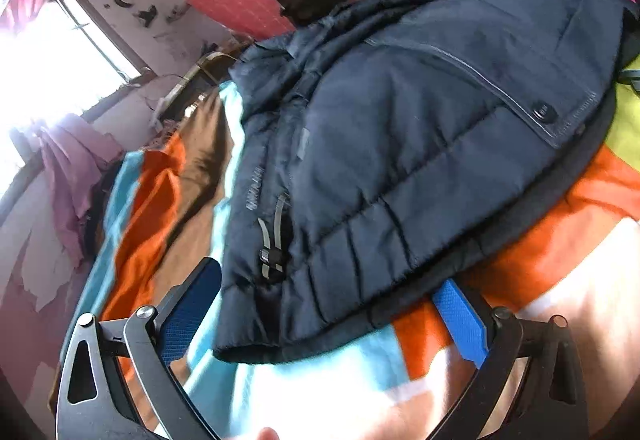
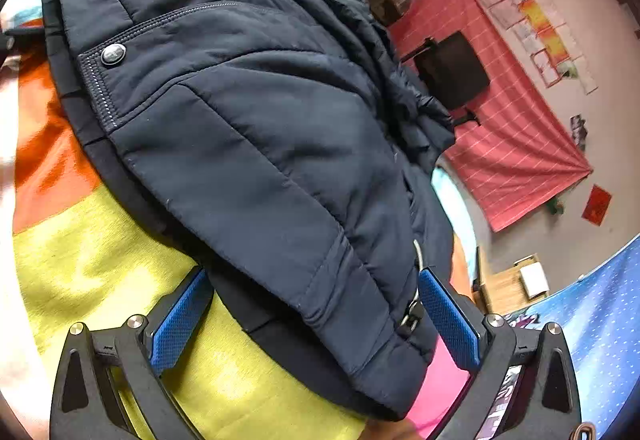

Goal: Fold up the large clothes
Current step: 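Move both tools to the jacket's side edge and grasp it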

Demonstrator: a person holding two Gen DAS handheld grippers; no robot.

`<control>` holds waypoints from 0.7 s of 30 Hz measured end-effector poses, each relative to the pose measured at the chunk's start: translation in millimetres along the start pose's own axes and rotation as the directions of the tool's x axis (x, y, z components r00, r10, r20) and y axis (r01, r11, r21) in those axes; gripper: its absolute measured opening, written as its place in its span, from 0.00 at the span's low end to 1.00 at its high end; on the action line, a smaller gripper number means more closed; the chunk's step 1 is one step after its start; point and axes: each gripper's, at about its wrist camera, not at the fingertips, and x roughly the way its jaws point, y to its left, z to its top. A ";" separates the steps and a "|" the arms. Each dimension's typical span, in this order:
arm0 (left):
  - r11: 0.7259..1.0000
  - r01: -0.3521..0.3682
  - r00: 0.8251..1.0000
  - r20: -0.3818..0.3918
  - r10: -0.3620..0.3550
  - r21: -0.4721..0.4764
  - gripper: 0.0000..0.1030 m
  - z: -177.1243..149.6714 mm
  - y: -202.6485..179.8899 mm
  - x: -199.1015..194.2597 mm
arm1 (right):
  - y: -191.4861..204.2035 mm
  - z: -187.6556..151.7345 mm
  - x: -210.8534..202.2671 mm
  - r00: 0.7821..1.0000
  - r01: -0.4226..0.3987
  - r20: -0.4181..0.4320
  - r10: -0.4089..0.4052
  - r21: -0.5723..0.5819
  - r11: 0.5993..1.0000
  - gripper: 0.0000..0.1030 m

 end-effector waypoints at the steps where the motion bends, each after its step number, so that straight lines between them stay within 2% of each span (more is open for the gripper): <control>1: 1.000 -0.005 1.000 0.009 0.005 -0.002 0.88 0.4 1.8 -0.9 | -1.1 0.3 0.2 1.000 0.012 0.007 -0.012 -0.001 1.000 1.00; 2: 1.000 -0.009 1.000 0.018 0.009 -0.003 0.85 0.4 3.8 -1.8 | -2.5 0.8 -0.7 1.000 0.026 0.017 -0.026 0.002 1.000 1.00; 4: 1.000 -0.025 0.999 0.022 0.025 0.001 0.67 -0.5 5.4 -2.1 | -4.1 2.2 -3.3 0.999 0.039 0.031 -0.039 0.006 0.999 1.00; 6: 1.000 -0.003 1.000 0.016 0.003 -0.011 0.53 -0.4 9.4 -0.8 | -3.1 3.2 -5.6 0.998 0.047 0.046 -0.047 -0.002 0.999 1.00; 8: 1.000 0.012 1.000 0.011 -0.012 -0.019 0.47 1.0 11.7 0.3 | 1.0 4.1 -7.6 0.997 0.041 0.060 -0.039 -0.026 0.999 1.00; 10: 0.999 0.036 0.999 0.014 -0.035 -0.022 0.35 4.0 14.4 0.3 | 6.4 5.2 -8.7 0.997 0.041 0.069 -0.037 -0.056 0.998 1.00; 13: 0.998 0.060 0.998 0.029 -0.059 -0.019 0.22 12.6 14.2 -3.5 | 14.3 5.5 -11.4 0.996 0.026 0.084 -0.019 -0.091 0.995 0.99; 15: 0.997 0.075 0.997 0.038 -0.074 -0.023 0.17 17.5 15.2 -5.2 | 18.8 6.1 -14.0 0.996 0.018 0.093 -0.009 -0.104 0.994 0.99; 21: 0.987 0.124 0.992 0.038 -0.121 -0.098 0.13 29.4 27.8 -7.7 | 23.1 7.8 -10.5 0.996 0.039 0.084 -0.030 -0.110 0.993 0.99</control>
